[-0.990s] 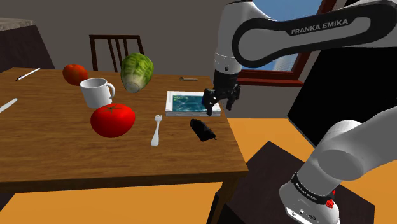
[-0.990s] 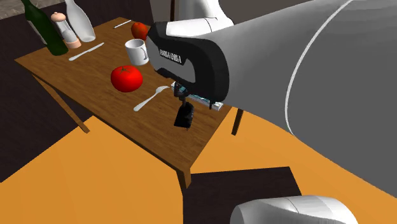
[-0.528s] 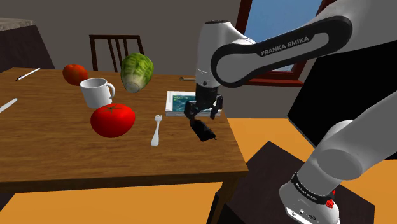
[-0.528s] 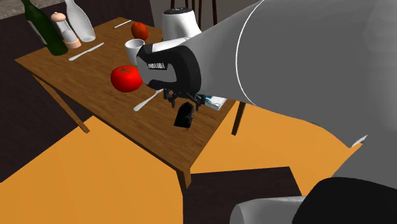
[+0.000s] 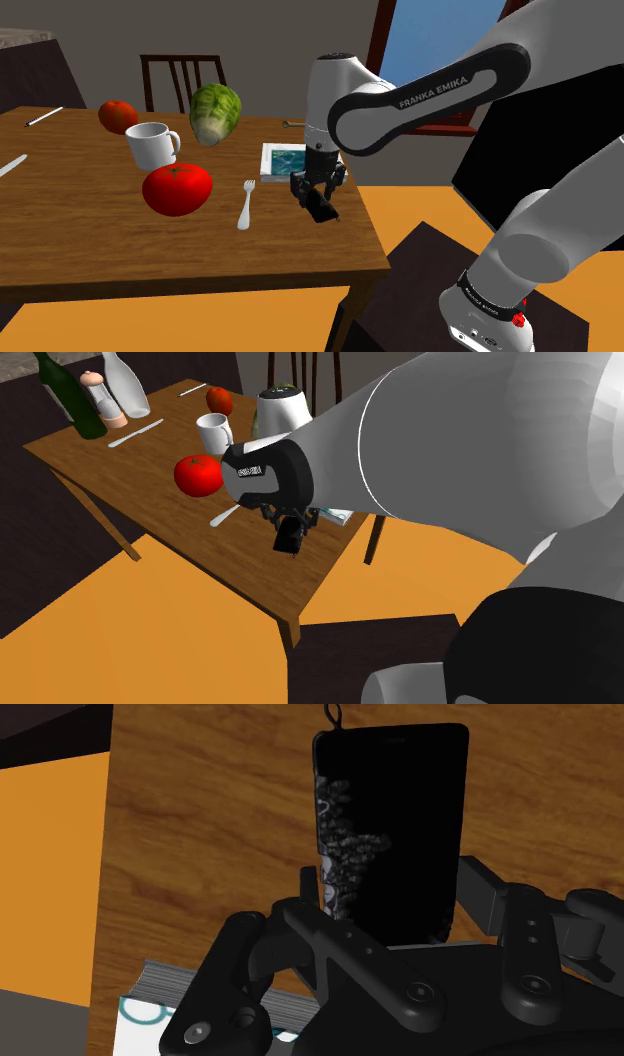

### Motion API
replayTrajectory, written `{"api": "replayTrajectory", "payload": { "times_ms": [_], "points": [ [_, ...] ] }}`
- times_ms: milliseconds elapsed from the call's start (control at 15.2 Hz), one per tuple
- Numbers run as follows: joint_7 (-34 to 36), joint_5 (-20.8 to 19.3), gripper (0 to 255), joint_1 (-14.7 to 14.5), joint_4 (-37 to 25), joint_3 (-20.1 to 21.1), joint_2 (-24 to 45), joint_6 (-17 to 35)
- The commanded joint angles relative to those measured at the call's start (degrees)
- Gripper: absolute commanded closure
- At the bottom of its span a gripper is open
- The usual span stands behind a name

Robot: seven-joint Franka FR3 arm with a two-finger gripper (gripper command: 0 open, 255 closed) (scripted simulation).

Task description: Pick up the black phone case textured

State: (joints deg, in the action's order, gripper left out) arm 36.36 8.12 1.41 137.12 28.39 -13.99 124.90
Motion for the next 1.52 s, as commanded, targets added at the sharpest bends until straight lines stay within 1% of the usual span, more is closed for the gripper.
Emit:
{"api": "replayTrajectory", "payload": {
  "times_ms": [0, 528, 1452],
  "points": [
    [0.0, 0.0, 255, 0.0, 0.1, 0.0, 0.1, 0.2],
    [0.0, 0.0, 255, 0.0, 0.2, 0.0, 0.0, 0.1],
    [-1.0, 0.8, 255, -0.1, -7.1, -1.8, -4.4, -11.3]
  ]
}}
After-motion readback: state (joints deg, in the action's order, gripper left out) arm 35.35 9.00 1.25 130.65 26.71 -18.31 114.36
